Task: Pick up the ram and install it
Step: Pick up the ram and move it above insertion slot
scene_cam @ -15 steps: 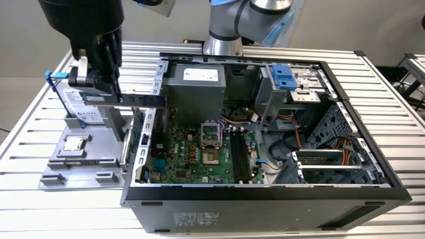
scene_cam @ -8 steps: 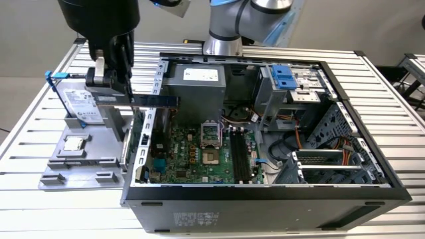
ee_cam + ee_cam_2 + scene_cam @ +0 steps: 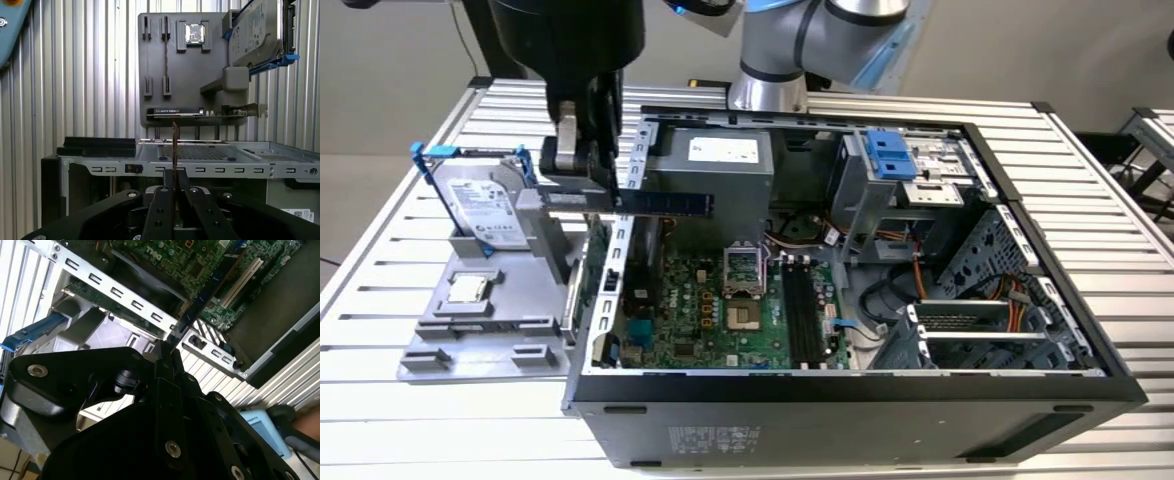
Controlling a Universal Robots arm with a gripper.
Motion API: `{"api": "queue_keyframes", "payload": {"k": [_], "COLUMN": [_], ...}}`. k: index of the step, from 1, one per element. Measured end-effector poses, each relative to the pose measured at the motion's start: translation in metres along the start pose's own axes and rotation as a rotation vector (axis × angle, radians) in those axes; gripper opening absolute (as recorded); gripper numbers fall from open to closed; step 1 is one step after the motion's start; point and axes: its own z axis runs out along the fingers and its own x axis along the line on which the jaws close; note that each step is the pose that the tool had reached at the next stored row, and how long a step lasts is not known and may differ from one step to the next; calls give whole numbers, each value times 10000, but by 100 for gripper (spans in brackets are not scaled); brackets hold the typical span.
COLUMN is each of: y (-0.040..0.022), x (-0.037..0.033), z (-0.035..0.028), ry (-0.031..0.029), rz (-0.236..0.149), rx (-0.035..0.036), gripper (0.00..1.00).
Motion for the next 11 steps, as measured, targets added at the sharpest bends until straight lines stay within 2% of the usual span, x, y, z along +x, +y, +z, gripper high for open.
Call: {"api": "queue_keyframes", "payload": {"k": [11], "y": [-374], "x": [-2], "z": [-20], "ry": [0], "rz": [0], "rx": [0], "gripper": [0]}}
